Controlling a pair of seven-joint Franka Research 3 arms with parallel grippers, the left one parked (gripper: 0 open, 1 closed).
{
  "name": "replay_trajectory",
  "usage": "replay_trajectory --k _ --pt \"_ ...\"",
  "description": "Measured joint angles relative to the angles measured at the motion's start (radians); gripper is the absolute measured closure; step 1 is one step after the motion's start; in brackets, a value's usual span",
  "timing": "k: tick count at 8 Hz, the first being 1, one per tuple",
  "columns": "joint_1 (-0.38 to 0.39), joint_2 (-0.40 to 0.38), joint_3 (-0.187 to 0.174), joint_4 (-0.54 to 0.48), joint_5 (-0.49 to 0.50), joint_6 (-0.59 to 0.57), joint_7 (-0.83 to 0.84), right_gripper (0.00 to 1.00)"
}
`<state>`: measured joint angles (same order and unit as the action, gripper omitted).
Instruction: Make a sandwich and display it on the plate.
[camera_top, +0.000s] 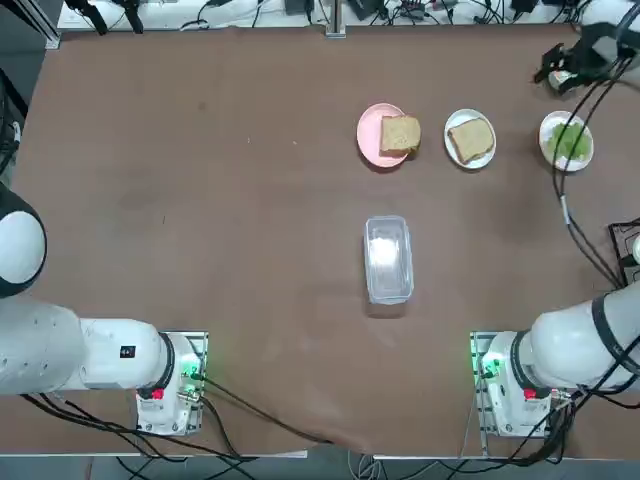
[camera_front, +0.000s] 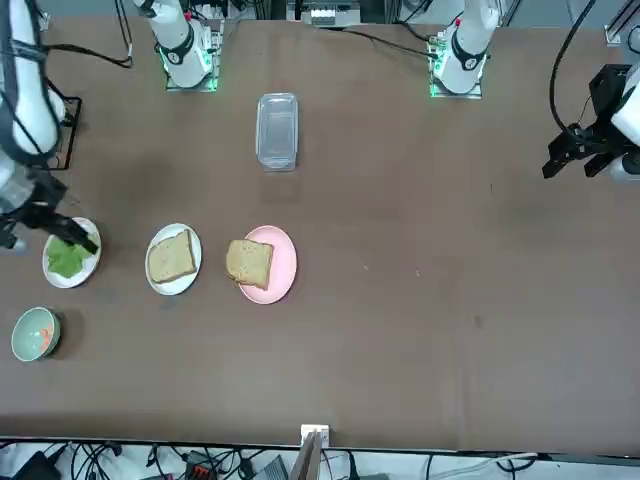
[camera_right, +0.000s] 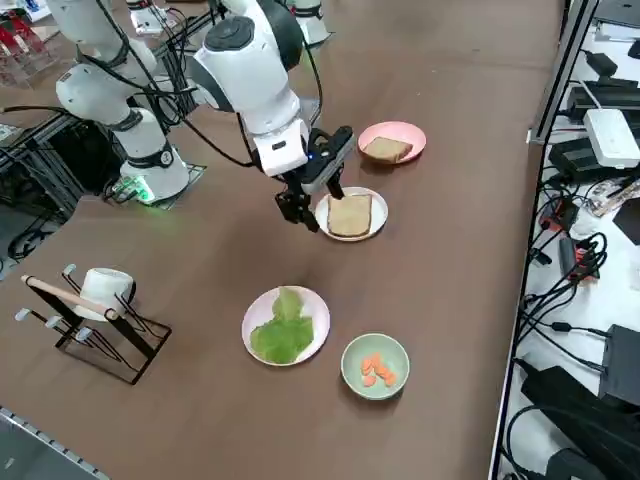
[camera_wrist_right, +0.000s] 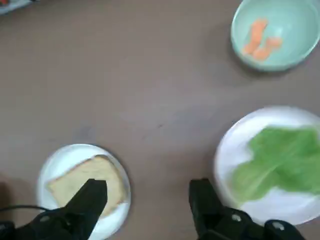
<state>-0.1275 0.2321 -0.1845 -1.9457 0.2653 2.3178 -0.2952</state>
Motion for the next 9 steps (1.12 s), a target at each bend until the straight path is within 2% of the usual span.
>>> replay_trajectory --k 2,6,8,9 --pt "-0.032 0.130 0.000 0.195 -0.078 -0.059 -0.169 0.00" --pt "-0.082 0.420 -0.001 0.487 -0.129 -0.067 -0.535 0.00" --pt "-0.125 0.532 -0.001 0.591 -0.132 -0.057 -0.653 0.01" --pt "-0.133 0.568 -0.001 0.611 -0.133 -0.023 -0.669 0.02"
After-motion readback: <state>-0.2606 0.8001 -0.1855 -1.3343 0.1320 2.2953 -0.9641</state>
